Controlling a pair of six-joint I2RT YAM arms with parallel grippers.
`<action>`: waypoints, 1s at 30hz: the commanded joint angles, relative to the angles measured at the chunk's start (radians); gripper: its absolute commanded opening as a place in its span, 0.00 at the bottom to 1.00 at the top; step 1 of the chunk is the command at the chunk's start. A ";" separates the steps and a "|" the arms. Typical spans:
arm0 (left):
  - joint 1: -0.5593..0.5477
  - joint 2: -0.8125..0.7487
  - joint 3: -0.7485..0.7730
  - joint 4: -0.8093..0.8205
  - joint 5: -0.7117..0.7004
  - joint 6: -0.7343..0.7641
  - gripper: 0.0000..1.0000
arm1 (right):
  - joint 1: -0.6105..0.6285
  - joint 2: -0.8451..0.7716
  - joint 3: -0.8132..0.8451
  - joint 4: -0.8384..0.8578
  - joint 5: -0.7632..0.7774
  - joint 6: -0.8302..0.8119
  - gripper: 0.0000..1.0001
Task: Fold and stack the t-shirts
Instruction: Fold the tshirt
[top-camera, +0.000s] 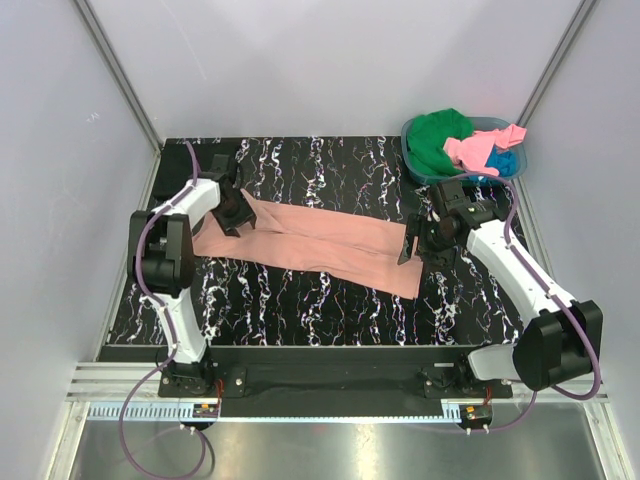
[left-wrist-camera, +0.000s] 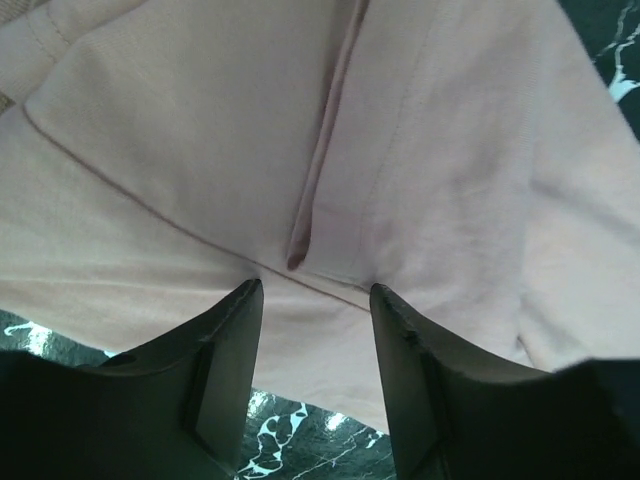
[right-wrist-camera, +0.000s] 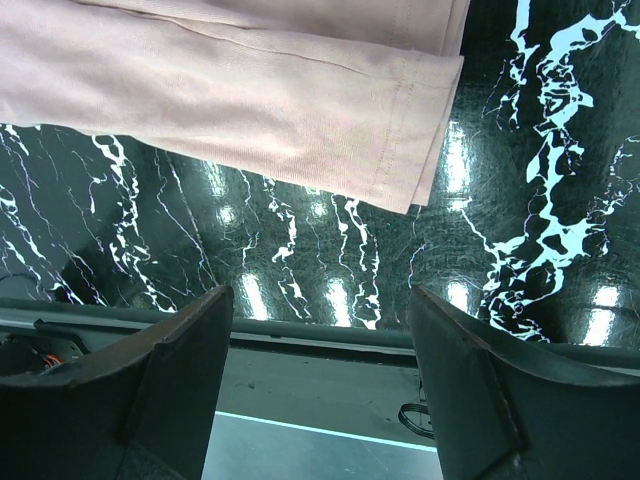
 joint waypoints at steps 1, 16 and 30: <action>0.005 0.015 0.052 0.028 -0.011 0.005 0.49 | -0.008 -0.032 0.009 -0.005 0.015 0.009 0.78; 0.002 0.049 0.100 0.051 0.043 0.020 0.00 | -0.008 0.000 0.015 0.001 0.005 0.009 0.78; -0.187 0.297 0.664 0.053 0.219 -0.047 0.41 | -0.006 0.115 0.112 0.010 -0.002 -0.018 0.78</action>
